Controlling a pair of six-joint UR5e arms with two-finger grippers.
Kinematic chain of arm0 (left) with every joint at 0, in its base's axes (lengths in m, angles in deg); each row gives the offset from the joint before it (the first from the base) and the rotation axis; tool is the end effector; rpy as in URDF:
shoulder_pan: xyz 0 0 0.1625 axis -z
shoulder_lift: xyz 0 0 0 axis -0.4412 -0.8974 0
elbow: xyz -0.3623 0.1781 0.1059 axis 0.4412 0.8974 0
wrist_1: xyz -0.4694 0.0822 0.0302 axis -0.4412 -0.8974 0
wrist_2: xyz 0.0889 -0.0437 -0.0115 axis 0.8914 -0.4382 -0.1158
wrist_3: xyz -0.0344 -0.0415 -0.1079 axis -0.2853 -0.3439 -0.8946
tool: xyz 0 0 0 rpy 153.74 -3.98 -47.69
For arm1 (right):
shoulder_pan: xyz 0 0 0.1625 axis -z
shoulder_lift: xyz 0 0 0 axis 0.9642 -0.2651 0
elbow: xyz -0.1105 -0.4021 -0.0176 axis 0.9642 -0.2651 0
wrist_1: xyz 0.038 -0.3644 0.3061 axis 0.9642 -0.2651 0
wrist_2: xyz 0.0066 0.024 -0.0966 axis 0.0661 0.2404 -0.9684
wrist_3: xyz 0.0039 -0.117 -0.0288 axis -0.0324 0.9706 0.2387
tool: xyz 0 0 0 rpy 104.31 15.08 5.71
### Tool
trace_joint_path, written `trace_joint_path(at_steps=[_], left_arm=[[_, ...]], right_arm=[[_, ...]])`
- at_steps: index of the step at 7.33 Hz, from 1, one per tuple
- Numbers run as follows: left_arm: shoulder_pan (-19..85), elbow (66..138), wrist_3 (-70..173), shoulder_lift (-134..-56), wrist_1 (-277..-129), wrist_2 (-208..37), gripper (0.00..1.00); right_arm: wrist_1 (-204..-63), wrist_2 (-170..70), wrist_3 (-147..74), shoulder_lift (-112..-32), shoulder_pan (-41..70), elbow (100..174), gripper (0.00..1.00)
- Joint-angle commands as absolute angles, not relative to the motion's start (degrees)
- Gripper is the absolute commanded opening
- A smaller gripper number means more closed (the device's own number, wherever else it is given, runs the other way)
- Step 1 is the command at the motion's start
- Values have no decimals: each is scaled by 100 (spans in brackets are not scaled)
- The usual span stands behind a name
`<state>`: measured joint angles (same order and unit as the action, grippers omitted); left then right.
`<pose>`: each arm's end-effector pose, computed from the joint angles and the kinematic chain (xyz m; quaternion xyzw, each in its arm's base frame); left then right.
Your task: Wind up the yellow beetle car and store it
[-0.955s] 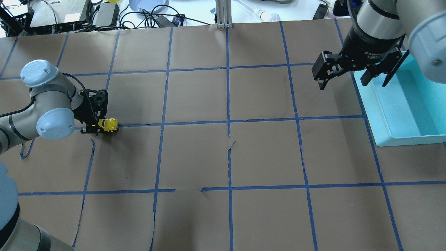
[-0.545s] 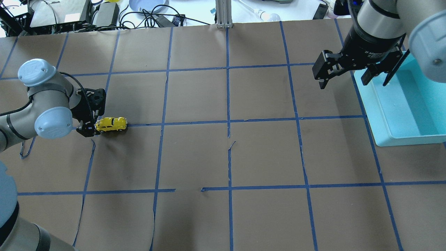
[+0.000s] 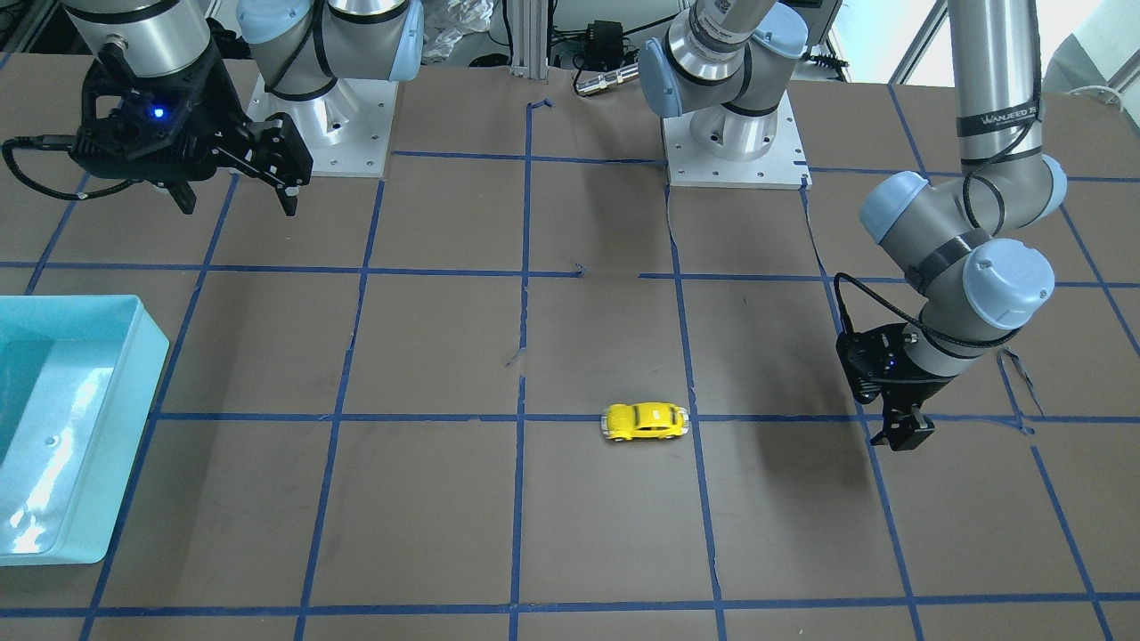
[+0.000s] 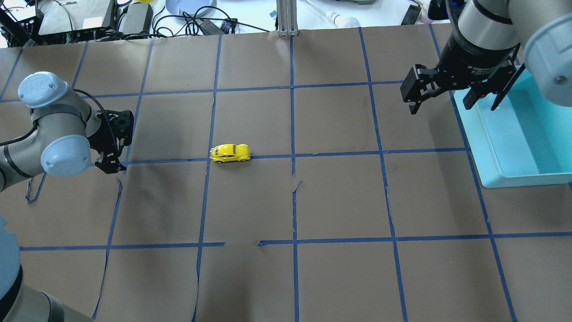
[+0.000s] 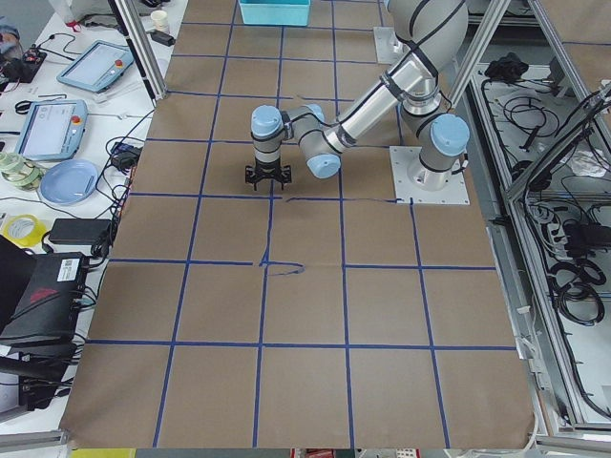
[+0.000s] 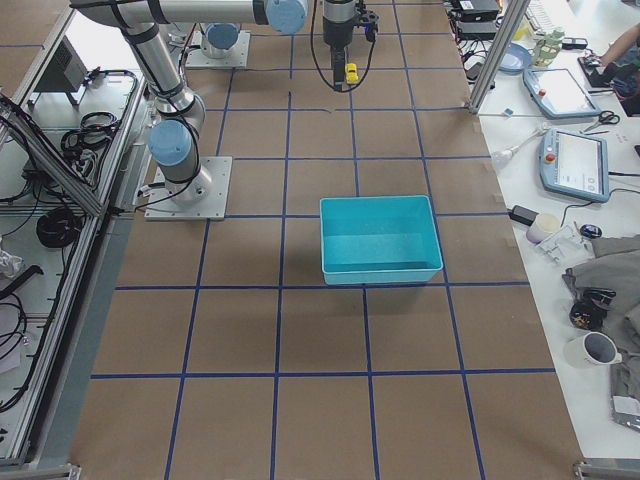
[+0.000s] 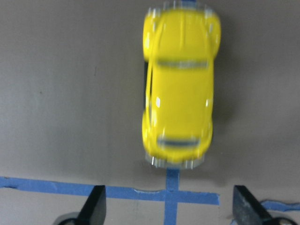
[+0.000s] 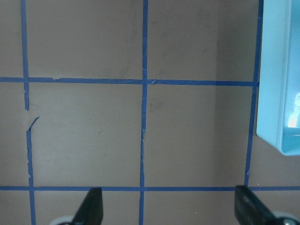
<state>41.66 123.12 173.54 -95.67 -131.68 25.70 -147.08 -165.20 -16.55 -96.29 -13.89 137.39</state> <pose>0.0984 -0.5955 0.1282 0.6776 0.7350 -0.0111 0.0225 0.1153 -0.5364 0.4675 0.0151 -0.9996 0.0127 0.0177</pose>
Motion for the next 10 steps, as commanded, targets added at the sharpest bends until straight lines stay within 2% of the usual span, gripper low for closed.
trace_joint_path(at_steps=[1,4,6,8,10], left_arm=[[4552,12281,16690,-9203,-13535,2339,90],[5439,11371,14952,-8604,-15235,2329,90],[5757,10912,14051,-8367,-15960,2399,97],[5959,10612,12991,-8165,-16489,2399,99],[6424,10532,11158,-7901,-16605,2496,100]], right_arm=[[-14721,-16446,-1663,-9620,-1397,13739,100],[-14747,-16499,-1584,-9585,-1379,13739,100],[-14765,-16516,-1583,-9576,-1327,13739,100],[-14843,-16499,-1226,-9297,-1143,13739,100],[-15771,-16437,1390,-8945,-635,13748,100]])
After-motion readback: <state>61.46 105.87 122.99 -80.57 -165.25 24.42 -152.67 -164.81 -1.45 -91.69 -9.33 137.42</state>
